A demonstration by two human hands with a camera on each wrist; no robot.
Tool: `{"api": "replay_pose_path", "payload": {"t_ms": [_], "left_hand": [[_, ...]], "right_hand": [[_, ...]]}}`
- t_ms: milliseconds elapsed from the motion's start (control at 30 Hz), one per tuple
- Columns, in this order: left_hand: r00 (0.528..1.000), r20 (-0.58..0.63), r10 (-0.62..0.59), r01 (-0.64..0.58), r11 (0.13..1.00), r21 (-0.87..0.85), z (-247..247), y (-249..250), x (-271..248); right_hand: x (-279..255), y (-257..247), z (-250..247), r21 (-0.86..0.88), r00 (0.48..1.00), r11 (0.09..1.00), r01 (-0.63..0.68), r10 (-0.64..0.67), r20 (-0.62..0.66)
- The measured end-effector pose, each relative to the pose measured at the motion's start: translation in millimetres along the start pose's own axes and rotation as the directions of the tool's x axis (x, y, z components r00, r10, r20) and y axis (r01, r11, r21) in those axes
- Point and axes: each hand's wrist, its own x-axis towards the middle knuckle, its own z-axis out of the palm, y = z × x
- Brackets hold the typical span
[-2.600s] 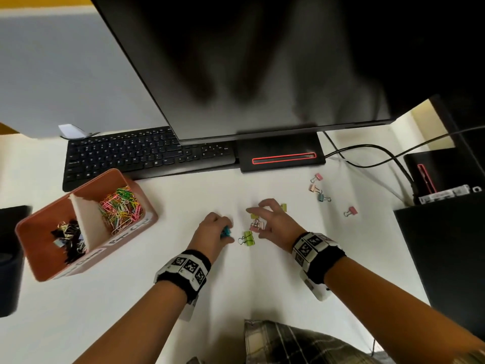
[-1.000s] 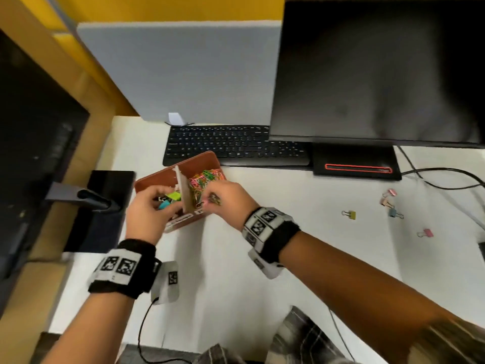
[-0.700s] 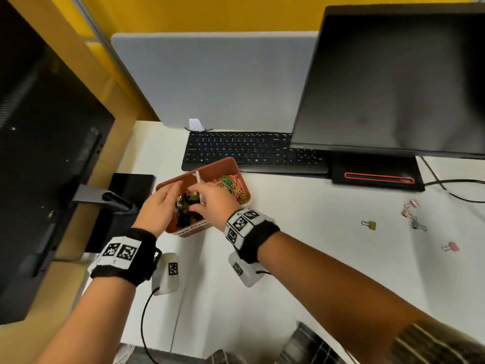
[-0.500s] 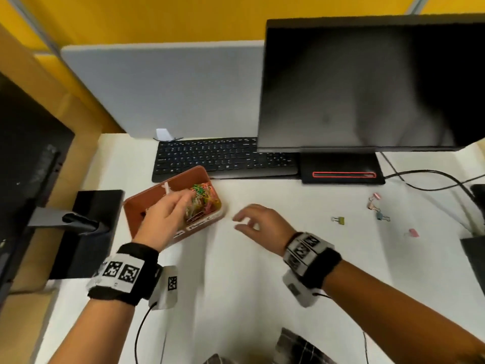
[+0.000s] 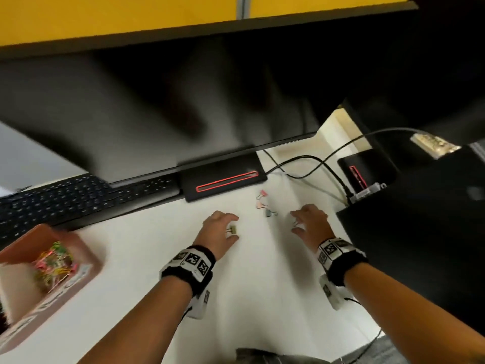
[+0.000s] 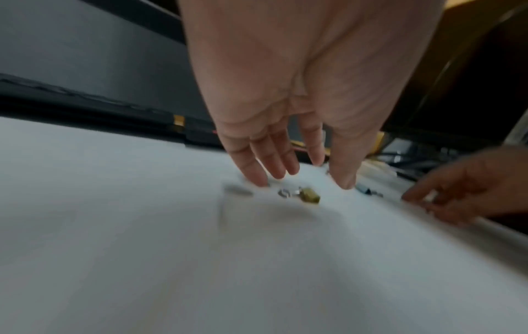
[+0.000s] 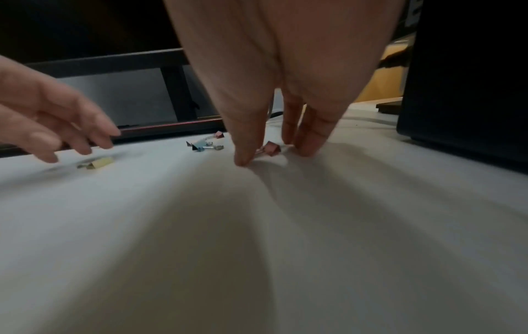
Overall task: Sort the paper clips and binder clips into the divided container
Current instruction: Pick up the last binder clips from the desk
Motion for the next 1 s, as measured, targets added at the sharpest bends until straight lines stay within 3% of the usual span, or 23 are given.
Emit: {"api": "replay_pose_path", "payload": {"t_ms": [100, 333, 500, 600, 700, 833, 1000], "left_hand": [[0.999, -0.006, -0.037, 0.038, 0.999, 0.031, 17.2, 3.3, 16.2], [0.992, -0.065, -0.108, 0.11, 0.993, 0.034, 17.0, 4.4, 24.2], [1.0, -0.026, -0.014, 0.012, 0.997, -0.076, 13.4, 29.8, 42.2], [0.998, 0.013, 0.063, -0.063, 0.998, 0.01, 17.4, 45.9, 61.4], [0.997, 0.054, 0.052, -0.059, 0.99, 0.129, 22.7, 54.6, 76.0], [0.999, 0.008, 0.038, -0.039, 0.993, 0.114, 27.4, 54.0, 81.9], [0.998, -0.062, 0.006, -0.001, 0.996, 0.089, 26.7, 40.8, 74.7]], "right_hand": [[7.3, 4.3, 2.2, 0.103, 0.997, 0.992, 0.076, -0.073, -0.031], [14.4, -6.6, -6.2, 0.262, 0.982, 0.954, 0.149, -0.174, 0.075], [28.6, -31.0, 0.8, 0.389, 0.972, 0.907, 0.16, -0.213, 0.098], [36.2, -38.7, 8.8, 0.392, 0.97, 0.901, 0.186, -0.233, 0.075], [38.7, -36.8, 12.7, 0.335, 0.963, 0.91, 0.243, -0.268, 0.032], [38.2, -33.7, 14.3, 0.269, 0.94, 0.904, 0.332, -0.342, -0.012], [40.0, -33.3, 17.8, 0.248, 0.939, 0.91, 0.332, -0.344, 0.005]]}}
